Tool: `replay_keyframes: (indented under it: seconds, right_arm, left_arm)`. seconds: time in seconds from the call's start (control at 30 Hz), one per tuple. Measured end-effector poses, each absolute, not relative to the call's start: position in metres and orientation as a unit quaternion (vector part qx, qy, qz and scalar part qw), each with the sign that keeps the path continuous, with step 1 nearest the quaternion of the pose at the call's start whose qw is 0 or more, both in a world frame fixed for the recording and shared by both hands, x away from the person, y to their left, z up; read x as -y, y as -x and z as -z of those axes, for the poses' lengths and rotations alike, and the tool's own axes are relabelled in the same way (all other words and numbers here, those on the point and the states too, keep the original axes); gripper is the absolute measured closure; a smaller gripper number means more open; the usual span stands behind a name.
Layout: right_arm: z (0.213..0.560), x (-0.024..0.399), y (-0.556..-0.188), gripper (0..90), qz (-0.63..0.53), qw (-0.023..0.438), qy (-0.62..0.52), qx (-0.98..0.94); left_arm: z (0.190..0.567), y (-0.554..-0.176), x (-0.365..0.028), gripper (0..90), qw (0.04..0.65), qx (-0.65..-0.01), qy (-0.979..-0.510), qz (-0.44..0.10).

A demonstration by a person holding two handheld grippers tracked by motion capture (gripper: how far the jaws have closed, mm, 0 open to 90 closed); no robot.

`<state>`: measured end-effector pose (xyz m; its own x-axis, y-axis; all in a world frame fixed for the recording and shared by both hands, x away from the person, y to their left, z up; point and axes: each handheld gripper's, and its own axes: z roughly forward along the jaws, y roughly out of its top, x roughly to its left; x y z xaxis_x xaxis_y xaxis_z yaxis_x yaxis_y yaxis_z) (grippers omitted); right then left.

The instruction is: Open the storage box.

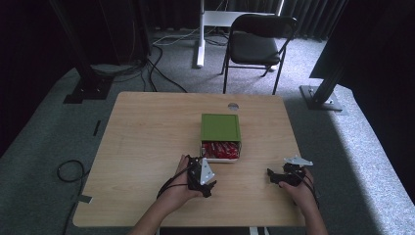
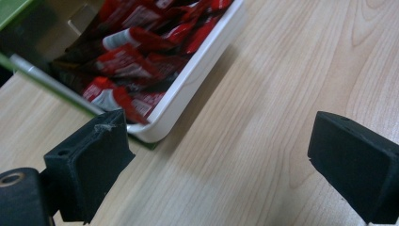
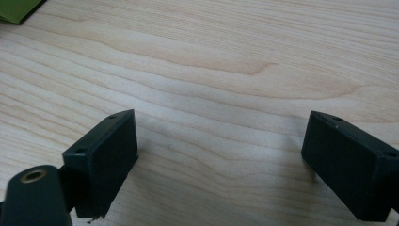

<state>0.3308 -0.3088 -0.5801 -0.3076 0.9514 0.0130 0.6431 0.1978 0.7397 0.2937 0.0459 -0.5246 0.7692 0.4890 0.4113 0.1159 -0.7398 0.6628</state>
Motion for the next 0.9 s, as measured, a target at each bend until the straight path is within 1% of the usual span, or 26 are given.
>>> replay_keyframes:
  seconds: [0.2,0.23,0.3,0.33,0.4,0.47,0.5,0.57,0.7,0.77,0.9]
  right_arm:
    - [0.580,0.309,-0.331,10.4,-0.331,0.233,-0.540,-0.738]
    - [0.580,0.309,-0.331,10.4,-0.331,0.233,-0.540,-0.738]
    - [0.580,0.309,-0.331,10.4,-0.331,0.233,-0.540,-0.738]
    - [0.580,0.309,-0.331,10.4,-0.331,0.233,-0.540,-0.738]
    - [0.580,0.309,-0.331,10.4,-0.331,0.233,-0.540,-0.738]
    - [0.580,0.309,-0.331,10.4,-0.331,0.233,-0.540,-0.738]
    - [0.580,0.309,-0.331,10.4,-0.331,0.233,-0.540,-0.738]
    - [0.580,0.309,-0.331,10.3,-0.331,0.233,-0.540,-0.738]
    - [0.580,0.309,-0.331,10.4,-0.331,0.233,-0.540,-0.738]
    - [0.580,0.309,-0.331,10.4,-0.331,0.233,-0.540,-0.738]
    - [0.580,0.309,-0.331,10.4,-0.331,0.233,-0.540,-0.738]
  left_arm:
    - [0.522,-0.295,-0.034,8.2,0.309,-0.132,-0.890,-0.307]
    - [0.522,-0.295,-0.034,11.6,0.309,-0.132,-0.890,-0.307]
    - [0.520,-0.296,-0.028,13.2,0.310,-0.109,-0.890,-0.317]
    - [0.521,-0.297,-0.027,16.4,0.315,-0.101,-0.889,-0.316]
    - [0.521,-0.298,-0.024,17.6,0.317,-0.093,-0.889,-0.317]
    - [0.521,-0.299,-0.023,21.9,0.316,-0.088,-0.890,-0.317]
    - [0.522,-0.301,-0.021,22.0,0.313,-0.074,-0.890,-0.322]
    - [0.524,-0.303,-0.019,27.9,0.305,-0.063,-0.893,-0.326]
    - [0.531,-0.309,-0.018,28.0,0.296,-0.052,-0.895,-0.329]
    - [0.535,-0.312,-0.019,28.4,0.294,-0.058,-0.896,-0.326]
    - [0.537,-0.315,-0.019,31.4,0.286,-0.040,-0.897,-0.336]
